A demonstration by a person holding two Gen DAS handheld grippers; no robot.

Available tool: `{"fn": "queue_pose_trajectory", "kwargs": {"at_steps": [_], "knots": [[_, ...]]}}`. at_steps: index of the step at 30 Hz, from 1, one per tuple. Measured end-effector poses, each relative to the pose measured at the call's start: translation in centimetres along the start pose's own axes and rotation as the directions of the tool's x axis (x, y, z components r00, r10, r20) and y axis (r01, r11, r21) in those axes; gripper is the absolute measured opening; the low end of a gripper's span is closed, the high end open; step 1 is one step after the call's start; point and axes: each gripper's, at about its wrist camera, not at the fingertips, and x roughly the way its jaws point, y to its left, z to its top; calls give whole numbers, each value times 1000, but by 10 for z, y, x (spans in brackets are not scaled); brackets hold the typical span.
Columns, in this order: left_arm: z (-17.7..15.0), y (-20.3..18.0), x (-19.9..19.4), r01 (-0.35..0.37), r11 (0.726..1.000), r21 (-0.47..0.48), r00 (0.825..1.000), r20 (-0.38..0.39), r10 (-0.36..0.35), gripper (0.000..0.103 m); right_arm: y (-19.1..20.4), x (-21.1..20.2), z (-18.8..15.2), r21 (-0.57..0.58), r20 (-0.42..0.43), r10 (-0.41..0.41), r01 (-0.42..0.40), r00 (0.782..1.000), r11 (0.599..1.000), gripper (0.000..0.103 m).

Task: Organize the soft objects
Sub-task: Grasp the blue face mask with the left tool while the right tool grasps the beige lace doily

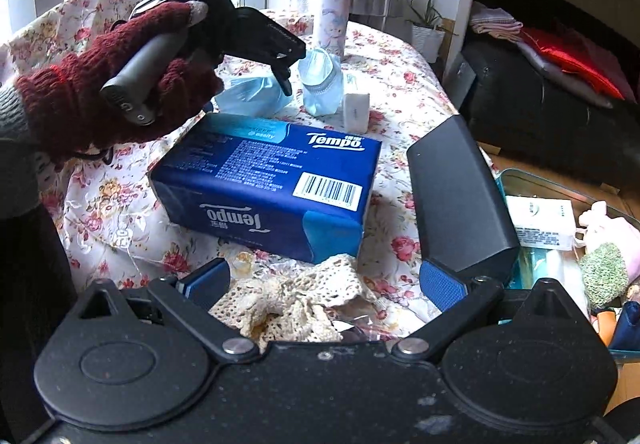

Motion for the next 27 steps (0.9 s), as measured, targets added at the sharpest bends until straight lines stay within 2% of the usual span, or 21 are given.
{"fn": "queue_pose_trajectory", "kwargs": {"at_steps": [5,15,17,19,27], "knots": [[1,7,6,24,999,-32,1000,-20,-24,98,2,7,2,5,-37,8,-8,999,1000,101],[4,6,10,40,999,-20,999,0,-40,96,11,14,4,-52,-93,21,-26,995,998,101],[4,6,10,42,999,-16,999,14,-41,87,14,15,4,-66,-100,20,-27,995,997,101],[4,5,8,50,999,-6,998,24,-50,69,17,17,4,-80,-103,17,-26,995,996,101],[8,20,6,128,987,-94,992,28,-126,62,22,31,3,-49,-170,29,-38,985,998,101]]}}
